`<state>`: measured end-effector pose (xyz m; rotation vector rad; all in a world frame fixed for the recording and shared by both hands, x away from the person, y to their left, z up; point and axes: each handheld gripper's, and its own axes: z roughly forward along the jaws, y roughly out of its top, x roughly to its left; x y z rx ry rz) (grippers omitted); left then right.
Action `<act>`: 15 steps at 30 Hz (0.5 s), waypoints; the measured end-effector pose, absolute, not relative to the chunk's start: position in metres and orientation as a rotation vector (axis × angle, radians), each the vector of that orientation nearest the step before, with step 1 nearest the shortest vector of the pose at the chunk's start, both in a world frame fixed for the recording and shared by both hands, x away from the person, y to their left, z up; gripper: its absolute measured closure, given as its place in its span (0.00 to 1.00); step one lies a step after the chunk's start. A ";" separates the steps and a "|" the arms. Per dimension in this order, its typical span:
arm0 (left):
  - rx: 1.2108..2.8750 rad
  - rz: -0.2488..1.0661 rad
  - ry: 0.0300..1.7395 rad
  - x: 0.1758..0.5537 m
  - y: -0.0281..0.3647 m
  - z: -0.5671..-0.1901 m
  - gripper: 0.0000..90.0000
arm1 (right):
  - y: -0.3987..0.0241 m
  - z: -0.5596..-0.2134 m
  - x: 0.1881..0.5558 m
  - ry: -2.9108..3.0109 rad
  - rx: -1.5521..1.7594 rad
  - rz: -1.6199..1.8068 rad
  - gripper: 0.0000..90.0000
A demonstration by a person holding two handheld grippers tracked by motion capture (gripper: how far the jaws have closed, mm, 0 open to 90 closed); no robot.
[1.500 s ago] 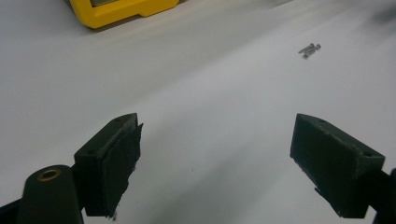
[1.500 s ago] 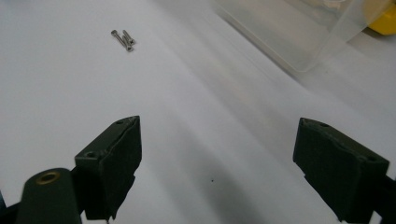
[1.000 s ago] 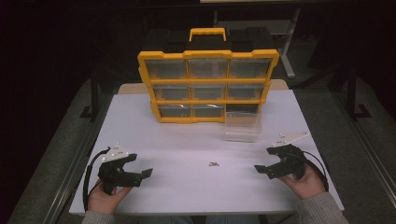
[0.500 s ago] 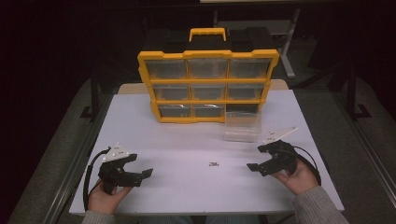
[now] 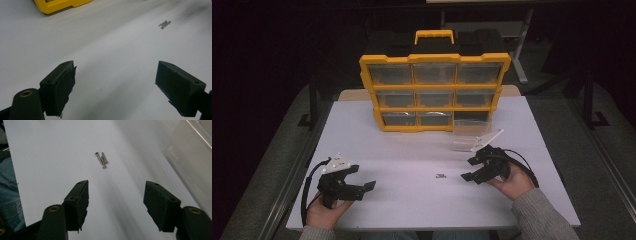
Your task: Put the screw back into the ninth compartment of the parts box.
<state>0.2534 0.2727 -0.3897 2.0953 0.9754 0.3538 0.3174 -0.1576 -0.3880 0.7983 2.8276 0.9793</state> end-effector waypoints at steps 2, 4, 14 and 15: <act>2.096 0.353 0.977 0.254 0.273 -0.390 0.17 | -0.151 -0.389 0.320 2.852 0.761 0.963 0.43; 2.101 0.358 0.968 0.254 0.273 -0.390 0.17 | -0.145 -0.390 0.324 2.872 0.738 0.954 0.47; 2.088 0.348 0.969 0.254 0.273 -0.389 0.17 | -0.115 -0.390 0.337 2.942 0.641 0.899 0.58; 2.087 0.347 0.970 0.254 0.273 -0.389 0.17 | -0.112 -0.391 0.339 2.944 0.630 0.899 0.58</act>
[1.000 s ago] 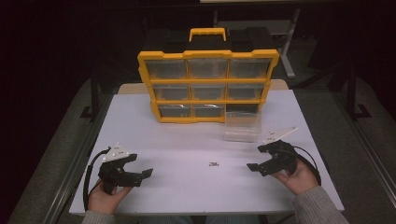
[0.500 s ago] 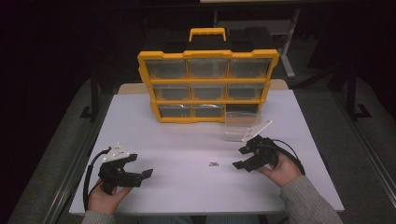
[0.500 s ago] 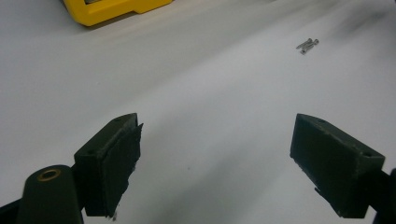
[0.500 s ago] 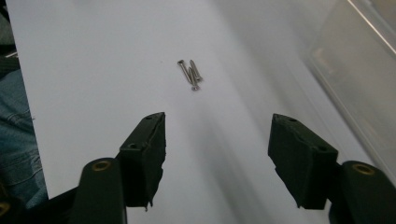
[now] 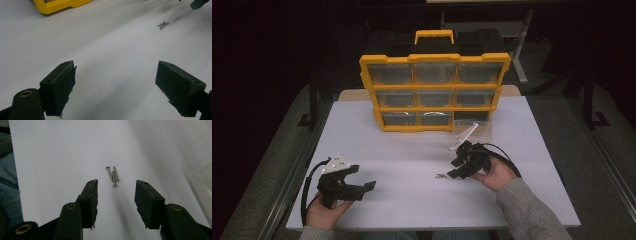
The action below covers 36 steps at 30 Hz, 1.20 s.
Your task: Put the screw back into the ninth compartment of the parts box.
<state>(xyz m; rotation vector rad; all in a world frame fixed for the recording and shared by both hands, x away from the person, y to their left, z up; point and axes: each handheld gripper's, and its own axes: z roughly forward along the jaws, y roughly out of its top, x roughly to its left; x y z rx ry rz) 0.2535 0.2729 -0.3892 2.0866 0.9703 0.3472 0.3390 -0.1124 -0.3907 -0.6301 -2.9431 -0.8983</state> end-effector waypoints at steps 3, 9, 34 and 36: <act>2.081 0.344 0.976 0.253 0.273 -0.389 0.17 | -0.104 -0.391 0.343 -2.941 -0.608 -0.882 0.63; 2.085 0.347 0.970 0.254 0.273 -0.390 0.17 | -0.088 -0.396 0.350 -2.953 -0.565 -0.837 0.69; 2.075 0.352 0.979 0.254 0.274 -0.389 0.17 | -0.061 -0.422 0.366 -2.993 -0.518 -0.639 0.86; 2.070 0.350 0.984 0.254 0.274 -0.389 0.17 | -0.060 -0.423 0.367 -2.998 -0.516 -0.634 0.86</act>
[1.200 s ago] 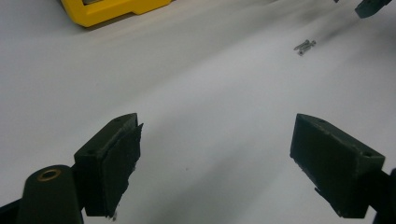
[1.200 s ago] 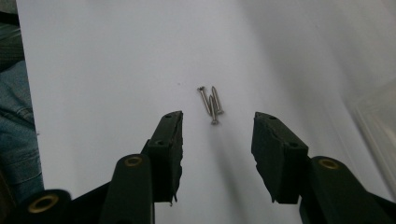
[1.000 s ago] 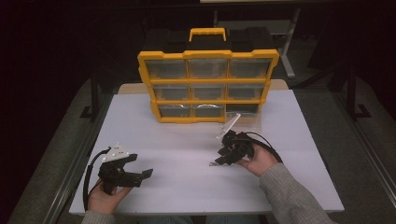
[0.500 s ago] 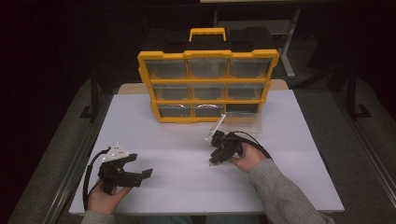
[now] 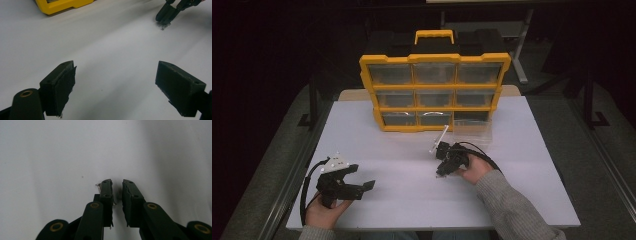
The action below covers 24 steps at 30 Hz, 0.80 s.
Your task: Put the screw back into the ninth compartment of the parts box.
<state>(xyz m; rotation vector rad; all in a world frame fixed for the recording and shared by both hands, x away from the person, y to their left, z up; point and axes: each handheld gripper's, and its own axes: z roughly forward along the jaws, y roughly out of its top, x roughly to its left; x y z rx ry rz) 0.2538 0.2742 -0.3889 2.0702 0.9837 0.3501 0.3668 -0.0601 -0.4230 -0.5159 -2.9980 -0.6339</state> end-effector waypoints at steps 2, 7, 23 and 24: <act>2.070 0.350 0.983 0.254 0.274 -0.389 0.17 | -0.059 -0.424 0.367 -3.005 -0.515 -0.627 0.88; 2.077 0.350 0.978 0.254 0.274 -0.389 0.17 | -0.058 -0.423 0.366 -3.043 -0.510 -0.613 0.93; 2.085 0.345 0.977 0.255 0.273 -0.390 0.17 | -0.059 -0.418 0.370 -3.022 -0.497 -0.625 0.96; 2.085 0.343 0.978 0.255 0.274 -0.390 0.17 | -0.060 -0.416 0.370 -3.020 -0.495 -0.633 0.96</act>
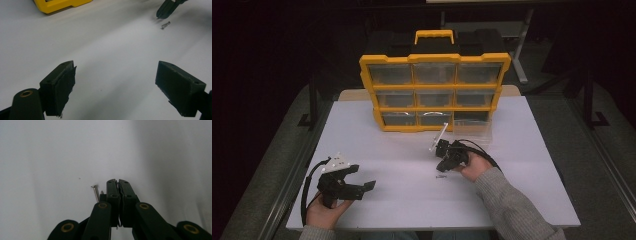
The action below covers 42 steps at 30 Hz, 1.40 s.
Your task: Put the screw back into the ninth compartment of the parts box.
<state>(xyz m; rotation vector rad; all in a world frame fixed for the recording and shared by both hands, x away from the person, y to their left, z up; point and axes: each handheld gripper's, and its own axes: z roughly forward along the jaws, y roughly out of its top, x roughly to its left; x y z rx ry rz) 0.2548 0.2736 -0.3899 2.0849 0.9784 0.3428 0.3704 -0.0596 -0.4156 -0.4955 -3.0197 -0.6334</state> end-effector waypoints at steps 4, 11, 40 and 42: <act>2.083 0.341 0.981 0.255 0.273 -0.390 0.17 | -0.061 -0.400 0.371 -2.996 -0.485 -0.689 0.96; 2.081 0.341 0.983 0.254 0.273 -0.389 0.17 | -0.068 -0.373 0.377 -2.962 -0.488 -0.772 0.96; 2.084 0.347 0.977 0.254 0.272 -0.389 0.17 | -0.134 -0.305 0.414 -2.984 -0.717 -0.885 0.96; 2.082 0.347 0.979 0.254 0.272 -0.389 0.17 | -0.139 -0.307 0.417 -2.979 -0.753 -0.872 0.96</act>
